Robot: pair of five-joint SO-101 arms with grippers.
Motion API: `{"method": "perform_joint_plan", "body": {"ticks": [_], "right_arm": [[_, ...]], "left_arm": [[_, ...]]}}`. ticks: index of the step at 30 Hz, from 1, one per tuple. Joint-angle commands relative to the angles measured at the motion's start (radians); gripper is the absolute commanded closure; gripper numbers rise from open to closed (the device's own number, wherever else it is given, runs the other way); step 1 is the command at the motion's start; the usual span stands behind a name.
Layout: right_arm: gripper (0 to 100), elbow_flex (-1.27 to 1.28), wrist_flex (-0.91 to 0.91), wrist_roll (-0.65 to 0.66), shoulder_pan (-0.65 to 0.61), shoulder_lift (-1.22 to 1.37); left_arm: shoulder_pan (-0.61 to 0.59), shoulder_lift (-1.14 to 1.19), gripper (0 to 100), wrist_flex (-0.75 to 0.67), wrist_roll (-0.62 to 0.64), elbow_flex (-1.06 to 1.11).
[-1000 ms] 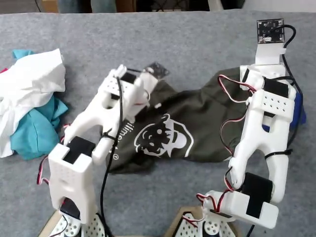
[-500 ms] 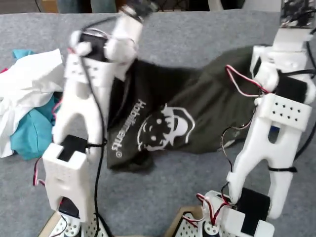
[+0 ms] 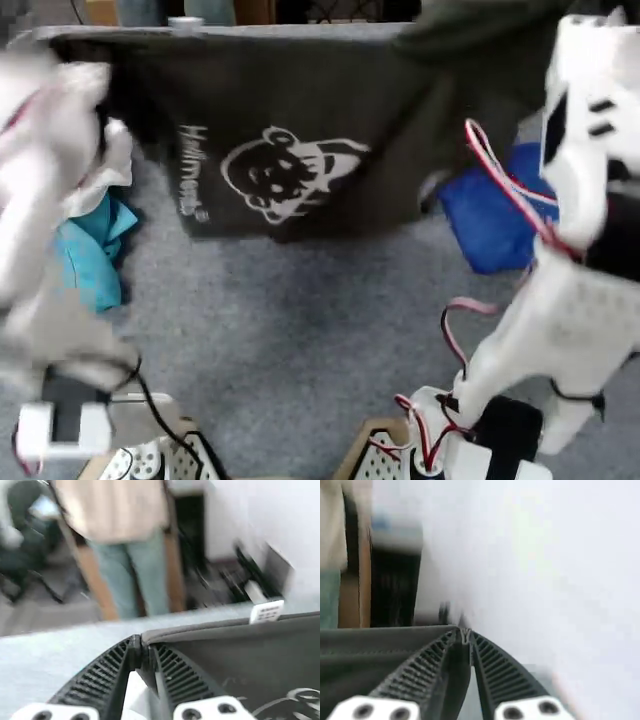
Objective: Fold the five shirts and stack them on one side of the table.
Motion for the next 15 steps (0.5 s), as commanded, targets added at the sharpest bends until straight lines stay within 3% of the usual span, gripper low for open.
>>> {"method": "perform_joint_plan", "body": {"ticks": [1, 6, 11, 15], "right_arm": [[98.5, -0.268, 0.002, -0.011, -0.017, -0.024], [98.5, -0.481, -0.018, -0.044, -0.017, -0.012], [98.5, -0.504, 0.061, -0.04, -0.011, -0.074], [98.5, -0.504, 0.138, 0.049, -0.011, -0.15]], "left_arm": [[-0.102, -0.147, 97, 0.005, -0.098, 0.033], [-0.162, -0.324, 97, 0.005, -0.264, 0.189], [-0.176, -0.519, 97, 0.005, -0.279, 0.352], [-0.174, -0.661, 97, 0.005, -0.279, 0.479]]}}
